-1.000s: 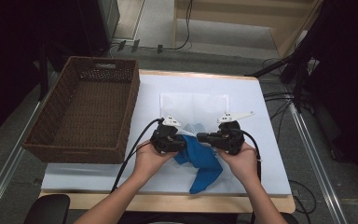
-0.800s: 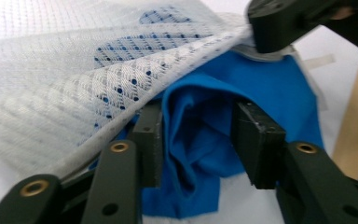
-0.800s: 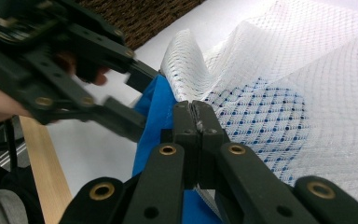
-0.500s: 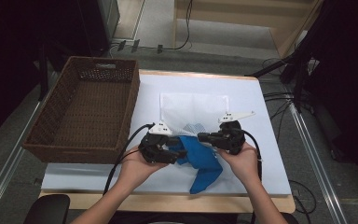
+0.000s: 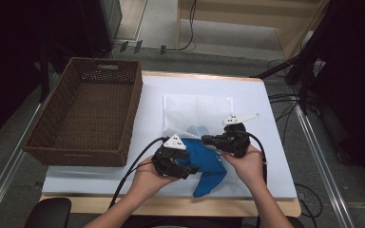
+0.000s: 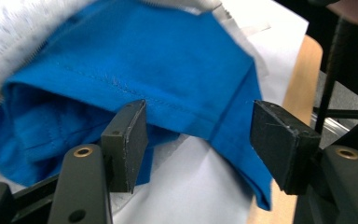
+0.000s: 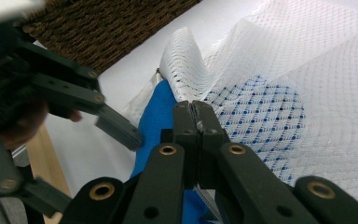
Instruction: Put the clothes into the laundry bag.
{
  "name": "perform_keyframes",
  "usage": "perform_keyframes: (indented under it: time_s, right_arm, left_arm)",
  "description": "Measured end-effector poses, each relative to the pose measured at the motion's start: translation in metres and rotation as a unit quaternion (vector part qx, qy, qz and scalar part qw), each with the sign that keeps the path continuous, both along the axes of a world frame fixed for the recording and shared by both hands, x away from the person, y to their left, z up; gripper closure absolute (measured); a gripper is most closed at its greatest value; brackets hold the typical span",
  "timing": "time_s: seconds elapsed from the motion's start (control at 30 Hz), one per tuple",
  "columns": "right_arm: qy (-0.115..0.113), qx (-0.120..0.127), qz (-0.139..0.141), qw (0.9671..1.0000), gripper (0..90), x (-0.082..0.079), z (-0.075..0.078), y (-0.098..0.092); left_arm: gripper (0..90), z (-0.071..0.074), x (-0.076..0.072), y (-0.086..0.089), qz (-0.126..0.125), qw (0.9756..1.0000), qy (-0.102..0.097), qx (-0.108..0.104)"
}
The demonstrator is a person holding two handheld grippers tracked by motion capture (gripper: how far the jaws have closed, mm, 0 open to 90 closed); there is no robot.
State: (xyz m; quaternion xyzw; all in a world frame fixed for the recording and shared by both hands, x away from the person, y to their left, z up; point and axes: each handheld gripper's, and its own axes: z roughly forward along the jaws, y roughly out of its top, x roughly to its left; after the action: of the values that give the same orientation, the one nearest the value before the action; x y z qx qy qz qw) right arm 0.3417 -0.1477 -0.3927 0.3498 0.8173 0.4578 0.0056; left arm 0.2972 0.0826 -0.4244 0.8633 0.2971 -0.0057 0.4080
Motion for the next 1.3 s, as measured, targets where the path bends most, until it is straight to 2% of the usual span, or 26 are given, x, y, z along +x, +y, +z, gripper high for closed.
perform_keyframes:
  time_s: [0.13,0.2,0.4,0.5,0.57,0.73,0.8,0.9,1.07,1.23,1.3]
  right_arm:
    - [-0.001,0.0,0.0,1.0,90.0,0.0,0.0,0.0]
    - [0.0,0.0,-0.001,1.0,90.0,0.0,0.0,0.0]
    - [0.001,-0.001,0.0,1.0,90.0,0.0,-0.001,0.001]
    - [0.002,-0.002,0.0,1.0,90.0,0.0,-0.001,0.0]
    - [0.002,-0.002,0.0,1.0,90.0,0.001,-0.002,0.0]
    - [0.003,-0.002,0.001,1.0,90.0,0.001,-0.002,0.0]
    - [0.003,-0.004,0.003,1.0,90.0,0.001,-0.002,0.001]
    - [0.002,-0.003,0.004,1.0,90.0,0.0,-0.002,0.001]
    - [0.003,0.01,0.009,0.9999,90.0,-0.003,0.002,0.002]
    - [-0.005,0.019,0.016,0.9997,90.0,-0.007,0.007,0.003]
    - [-0.006,0.02,0.019,0.9996,90.0,-0.007,0.007,0.003]
  left_arm:
    - [32.9,-0.012,0.008,-0.004,0.011,0.9999,0.0,0.0]
    - [29.4,-0.017,0.012,-0.007,0.017,0.9998,0.009,-0.001]
    - [31.3,-0.034,0.023,-0.016,0.033,0.9994,0.009,-0.003]
    - [38.5,-0.041,0.024,-0.018,0.034,0.9994,0.003,0.008]
    - [47.1,-0.044,0.024,-0.017,0.035,0.9993,-0.006,0.005]
    - [73.9,-0.047,0.027,-0.016,0.033,0.9994,-0.004,0.009]
    - [80.7,-0.047,0.029,-0.015,0.034,0.9994,0.002,0.009]
    - [83.0,-0.044,0.033,-0.014,0.04,0.9989,0.025,0.003]
    - [83.7,-0.027,0.038,-0.013,0.054,0.9985,0.007,-0.001]
    - [83.6,-0.015,0.049,-0.007,0.077,0.9969,0.004,-0.015]
    - [83.7,-0.009,0.05,-0.006,0.081,0.9965,-0.003,-0.019]
